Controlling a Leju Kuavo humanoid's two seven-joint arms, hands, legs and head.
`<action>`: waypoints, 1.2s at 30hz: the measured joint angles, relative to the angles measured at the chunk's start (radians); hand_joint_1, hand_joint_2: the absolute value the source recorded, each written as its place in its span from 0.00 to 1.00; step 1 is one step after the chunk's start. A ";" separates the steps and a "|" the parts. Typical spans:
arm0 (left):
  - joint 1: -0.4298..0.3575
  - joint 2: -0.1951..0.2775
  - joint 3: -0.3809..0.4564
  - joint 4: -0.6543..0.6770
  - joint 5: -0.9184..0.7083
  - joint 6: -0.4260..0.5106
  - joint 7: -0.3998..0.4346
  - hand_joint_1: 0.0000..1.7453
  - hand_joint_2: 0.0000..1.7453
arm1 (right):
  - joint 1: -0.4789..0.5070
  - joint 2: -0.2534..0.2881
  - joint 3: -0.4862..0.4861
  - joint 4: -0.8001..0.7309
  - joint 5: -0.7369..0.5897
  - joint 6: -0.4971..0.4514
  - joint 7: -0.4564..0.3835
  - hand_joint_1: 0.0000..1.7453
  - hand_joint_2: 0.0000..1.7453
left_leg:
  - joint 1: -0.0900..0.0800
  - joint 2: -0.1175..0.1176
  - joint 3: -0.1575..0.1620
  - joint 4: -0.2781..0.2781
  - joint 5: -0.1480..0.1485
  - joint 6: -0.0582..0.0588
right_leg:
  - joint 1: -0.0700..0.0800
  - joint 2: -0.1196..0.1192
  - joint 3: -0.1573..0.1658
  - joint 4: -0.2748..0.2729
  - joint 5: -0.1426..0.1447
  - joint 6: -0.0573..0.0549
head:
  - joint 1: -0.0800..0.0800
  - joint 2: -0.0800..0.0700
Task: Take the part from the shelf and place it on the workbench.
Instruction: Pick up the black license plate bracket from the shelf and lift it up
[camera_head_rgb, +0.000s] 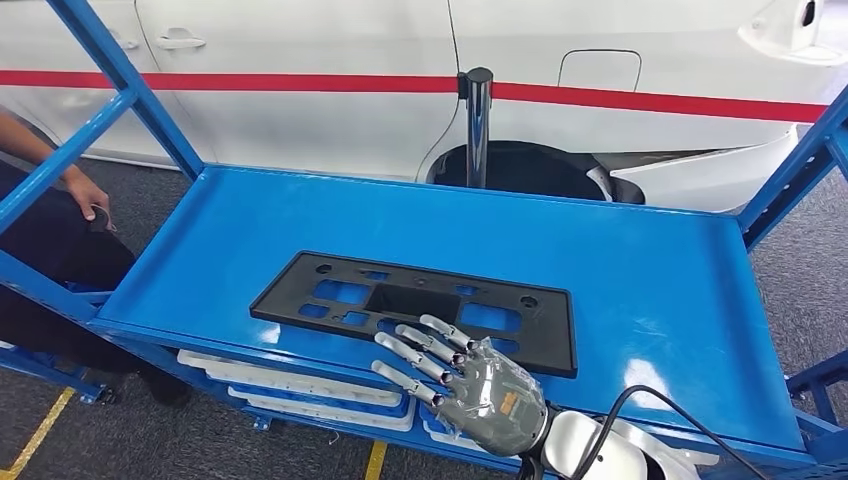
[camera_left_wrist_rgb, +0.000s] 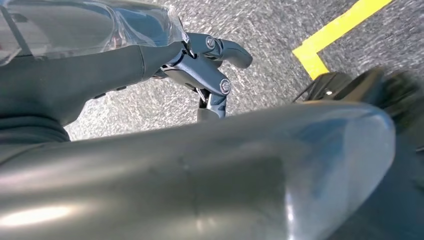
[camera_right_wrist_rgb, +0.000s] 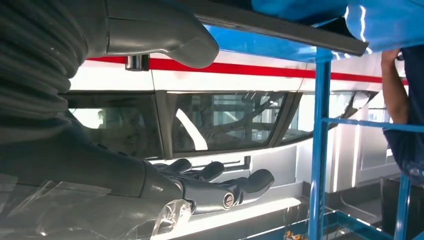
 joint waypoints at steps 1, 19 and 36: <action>-0.001 0.002 0.000 0.000 0.000 0.000 0.000 0.00 0.00 | -0.003 0.003 0.003 0.001 -0.002 0.004 0.000 0.00 1.00 | -0.004 0.000 0.039 -0.080 0.032 0.009 | -0.001 0.000 0.004 -0.005 0.002 0.001 | 0.000 0.000; -0.001 0.009 0.000 0.000 -0.017 0.010 0.002 0.00 0.00 | 0.003 0.014 0.051 0.065 -0.004 0.045 0.064 0.00 1.00 | -0.038 0.009 0.082 -0.172 0.052 0.032 | 0.017 -0.004 0.001 -0.003 0.002 0.001 | 0.001 0.000; 0.003 0.013 0.000 -0.001 -0.019 -0.004 0.011 0.00 0.00 | 0.026 -0.006 0.056 0.145 -0.046 0.086 0.116 0.00 1.00 | -0.008 0.009 0.084 -0.196 0.068 0.004 | -0.005 -0.002 0.011 -0.032 0.018 0.021 | -0.002 0.000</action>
